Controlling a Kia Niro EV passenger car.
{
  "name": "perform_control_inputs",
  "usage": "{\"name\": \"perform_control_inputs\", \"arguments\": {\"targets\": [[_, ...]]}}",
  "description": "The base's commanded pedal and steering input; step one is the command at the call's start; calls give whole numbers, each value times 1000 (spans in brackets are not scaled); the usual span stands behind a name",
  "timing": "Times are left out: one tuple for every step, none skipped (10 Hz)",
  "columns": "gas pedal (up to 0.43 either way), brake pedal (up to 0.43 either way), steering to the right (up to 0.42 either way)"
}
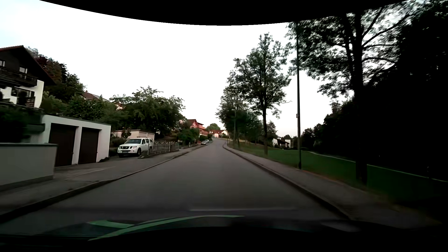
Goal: Follow the waypoints while adhering to traffic rules and regulations
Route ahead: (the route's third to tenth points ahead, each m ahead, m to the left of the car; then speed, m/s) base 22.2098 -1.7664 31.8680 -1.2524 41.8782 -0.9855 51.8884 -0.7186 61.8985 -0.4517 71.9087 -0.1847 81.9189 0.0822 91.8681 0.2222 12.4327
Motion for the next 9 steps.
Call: {"name": "perform_control_inputs", "arguments": {"targets": [[130, 0, -6], [130, 0, -6], [130, 0, -4], [130, 0, -3], [130, 0, -3], [130, 0, -3], [130, 0, -3], [130, 0, -3], [130, 0, -4]]}}
